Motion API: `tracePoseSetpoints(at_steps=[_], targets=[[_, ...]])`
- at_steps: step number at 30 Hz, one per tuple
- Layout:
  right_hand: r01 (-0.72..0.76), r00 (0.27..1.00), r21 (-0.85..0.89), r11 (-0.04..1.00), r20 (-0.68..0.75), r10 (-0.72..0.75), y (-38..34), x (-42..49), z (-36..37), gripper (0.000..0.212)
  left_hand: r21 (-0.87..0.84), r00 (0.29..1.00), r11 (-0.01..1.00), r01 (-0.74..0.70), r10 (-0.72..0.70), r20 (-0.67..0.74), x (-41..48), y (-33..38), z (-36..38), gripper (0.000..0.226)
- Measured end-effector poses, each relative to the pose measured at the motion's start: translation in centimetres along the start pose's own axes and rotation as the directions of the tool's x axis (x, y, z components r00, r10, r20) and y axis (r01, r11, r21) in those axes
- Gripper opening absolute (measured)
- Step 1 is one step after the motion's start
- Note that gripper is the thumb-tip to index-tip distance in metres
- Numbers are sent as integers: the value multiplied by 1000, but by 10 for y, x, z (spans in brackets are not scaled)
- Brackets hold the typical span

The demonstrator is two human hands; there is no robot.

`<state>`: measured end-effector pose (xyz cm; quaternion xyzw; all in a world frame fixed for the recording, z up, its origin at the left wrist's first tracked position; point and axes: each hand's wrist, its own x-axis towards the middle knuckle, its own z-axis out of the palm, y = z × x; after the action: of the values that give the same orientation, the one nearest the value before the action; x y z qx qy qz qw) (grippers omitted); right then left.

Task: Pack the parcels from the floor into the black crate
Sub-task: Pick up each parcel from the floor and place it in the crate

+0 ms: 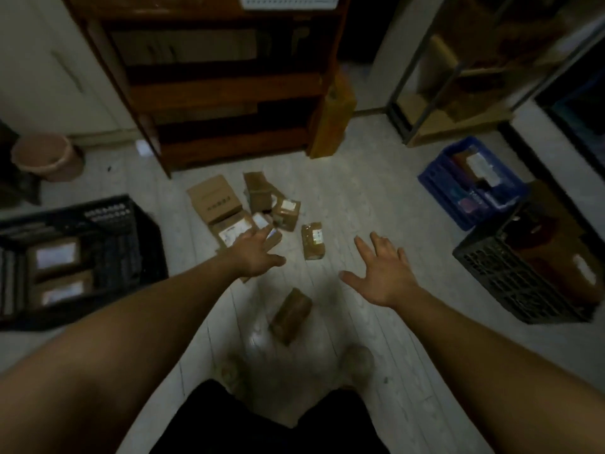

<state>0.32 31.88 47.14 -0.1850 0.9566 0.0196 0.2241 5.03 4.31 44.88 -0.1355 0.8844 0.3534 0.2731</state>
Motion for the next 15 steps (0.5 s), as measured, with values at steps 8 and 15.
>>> tracePoseSetpoints(at_steps=[8, 15], targets=[[315, 925, 67, 947, 200, -322, 26, 119, 69, 90, -265, 859, 845, 464, -502, -98, 44, -47, 99, 93], [215, 891, 119, 969, 382, -245, 58, 198, 169, 89, -464, 738, 658, 593, -675, -13, 100, -96, 208, 89]])
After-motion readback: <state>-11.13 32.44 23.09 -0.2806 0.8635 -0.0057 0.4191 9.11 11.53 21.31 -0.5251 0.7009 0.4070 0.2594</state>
